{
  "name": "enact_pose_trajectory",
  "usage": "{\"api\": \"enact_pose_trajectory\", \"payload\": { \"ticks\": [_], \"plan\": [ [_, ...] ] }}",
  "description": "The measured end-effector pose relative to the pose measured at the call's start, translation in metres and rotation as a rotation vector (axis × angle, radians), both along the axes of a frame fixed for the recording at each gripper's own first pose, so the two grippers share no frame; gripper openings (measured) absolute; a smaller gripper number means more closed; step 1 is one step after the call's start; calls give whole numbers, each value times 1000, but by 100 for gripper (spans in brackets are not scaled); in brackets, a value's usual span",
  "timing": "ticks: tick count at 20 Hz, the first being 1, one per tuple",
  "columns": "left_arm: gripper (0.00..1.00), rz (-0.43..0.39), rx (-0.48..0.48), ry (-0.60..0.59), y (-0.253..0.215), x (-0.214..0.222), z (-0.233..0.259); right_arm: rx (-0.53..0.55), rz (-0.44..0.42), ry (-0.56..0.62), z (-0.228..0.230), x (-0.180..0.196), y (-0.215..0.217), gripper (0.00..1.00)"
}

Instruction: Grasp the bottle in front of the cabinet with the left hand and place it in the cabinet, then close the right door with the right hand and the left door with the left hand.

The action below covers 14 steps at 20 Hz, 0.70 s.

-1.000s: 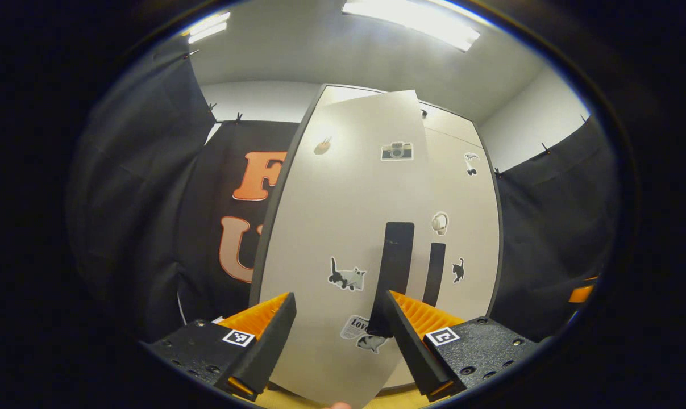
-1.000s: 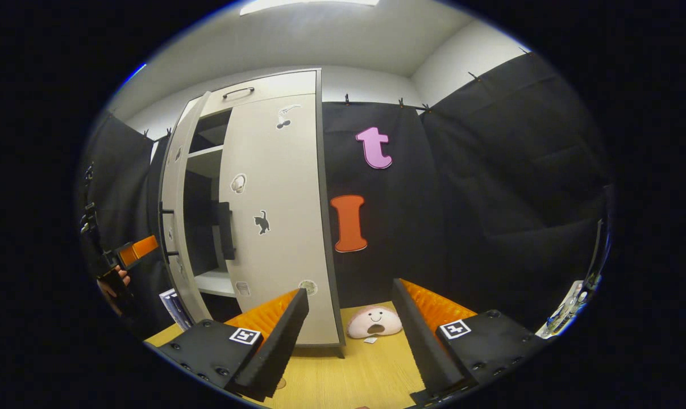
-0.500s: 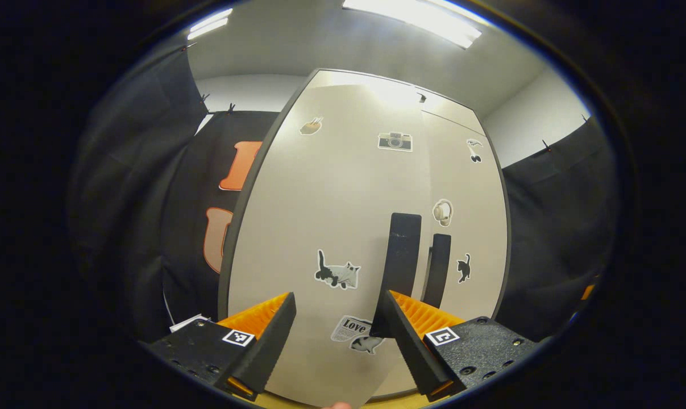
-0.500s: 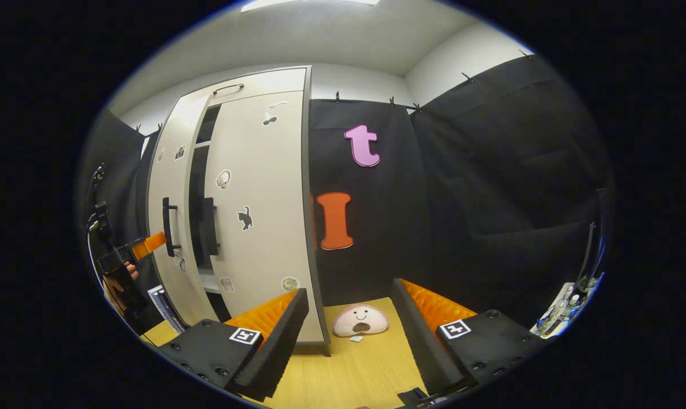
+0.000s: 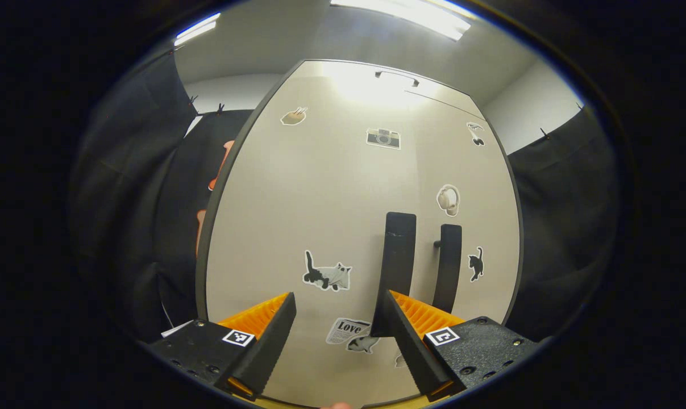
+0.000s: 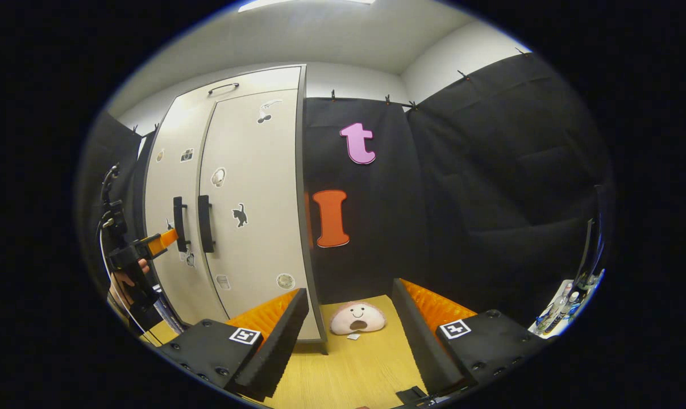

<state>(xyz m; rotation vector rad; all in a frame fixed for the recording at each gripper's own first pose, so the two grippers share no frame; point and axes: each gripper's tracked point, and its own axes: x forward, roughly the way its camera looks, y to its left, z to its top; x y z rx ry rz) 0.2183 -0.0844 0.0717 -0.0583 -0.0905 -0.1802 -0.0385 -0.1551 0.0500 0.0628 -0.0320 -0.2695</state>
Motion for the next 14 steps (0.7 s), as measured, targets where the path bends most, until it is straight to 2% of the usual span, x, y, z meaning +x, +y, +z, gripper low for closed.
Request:
{"api": "enact_pose_trajectory", "payload": {
  "ticks": [5, 6, 14],
  "plan": [
    [94, 2, 23, 21, 1, -1, 3, 22, 29, -3, -3, 4, 9, 98],
    [94, 3, 20, 17, 4, -7, 5, 23, 38, 1, 0, 23, 9, 98],
    [94, 45, -60, -13, 49, -91, 27, -6, 130, 22, -12, 38, 42, 98]
  ]
}}
